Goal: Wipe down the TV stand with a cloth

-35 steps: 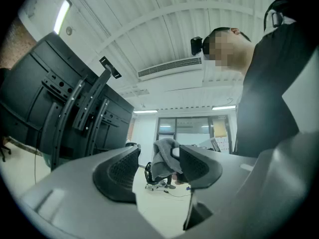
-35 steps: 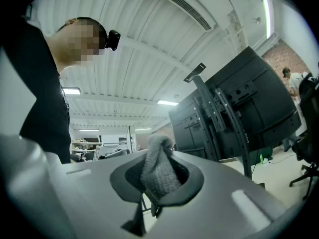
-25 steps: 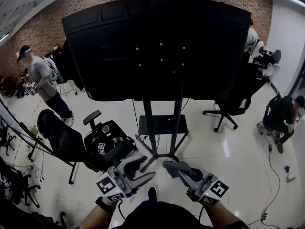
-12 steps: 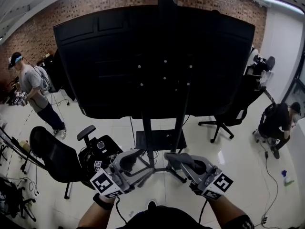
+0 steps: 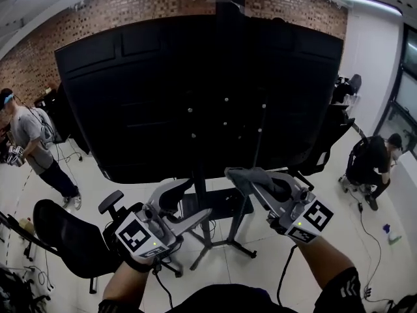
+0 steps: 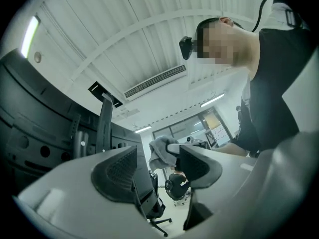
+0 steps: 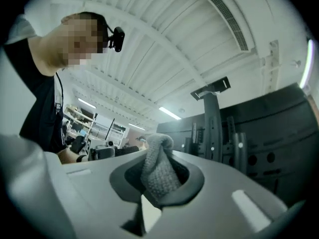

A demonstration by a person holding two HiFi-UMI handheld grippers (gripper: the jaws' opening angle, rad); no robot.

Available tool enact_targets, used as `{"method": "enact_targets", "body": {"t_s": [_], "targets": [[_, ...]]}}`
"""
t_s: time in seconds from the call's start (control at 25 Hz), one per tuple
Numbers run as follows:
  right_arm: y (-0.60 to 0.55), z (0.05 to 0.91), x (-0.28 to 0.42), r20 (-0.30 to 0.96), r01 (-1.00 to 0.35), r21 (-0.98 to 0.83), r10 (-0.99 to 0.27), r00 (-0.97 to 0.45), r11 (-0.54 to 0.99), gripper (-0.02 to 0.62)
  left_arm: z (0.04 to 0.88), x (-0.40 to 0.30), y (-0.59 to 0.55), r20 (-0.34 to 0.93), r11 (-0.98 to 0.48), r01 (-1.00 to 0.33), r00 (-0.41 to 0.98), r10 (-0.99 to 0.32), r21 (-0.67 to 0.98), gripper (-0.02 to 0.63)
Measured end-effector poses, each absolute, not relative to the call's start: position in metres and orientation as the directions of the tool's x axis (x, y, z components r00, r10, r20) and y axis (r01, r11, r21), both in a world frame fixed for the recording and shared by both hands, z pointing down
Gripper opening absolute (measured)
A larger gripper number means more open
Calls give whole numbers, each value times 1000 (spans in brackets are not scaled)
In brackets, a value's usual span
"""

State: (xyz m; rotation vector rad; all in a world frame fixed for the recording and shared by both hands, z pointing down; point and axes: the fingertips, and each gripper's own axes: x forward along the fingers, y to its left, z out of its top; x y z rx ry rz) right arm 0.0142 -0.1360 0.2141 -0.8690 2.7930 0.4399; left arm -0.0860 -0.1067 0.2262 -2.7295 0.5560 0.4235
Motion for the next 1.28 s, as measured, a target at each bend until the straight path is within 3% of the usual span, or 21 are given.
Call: {"method": "enact_targets", "body": {"t_s": [0.12,0.28,0.6,0.92,1.28], "targets": [[-154,182,14,-266,-589,337,-526,-808,734,25,201,-86,-119,-375,-868,-414,877,-300,-275,284],[-180,135,23,-297,-598,334,-521,-800,729,26,173,-81,-132,-396,-856,-426,869,-297,-294,284],[-232,41,35,-298,-609,496,-537,-789,619,30,126,-76,-167,-401,-841,-451,859,-319,-299,287],[-270,-62,18,-312,-574,737,-573,-758,358,29,58,-79,-190,-408,-761,-516,840,-358,-394,287],[-319,-149,-4,-364,-587,799,-673,-644,130,29,10,-76,-194,-431,-729,-534,829,-355,-428,287]]}}
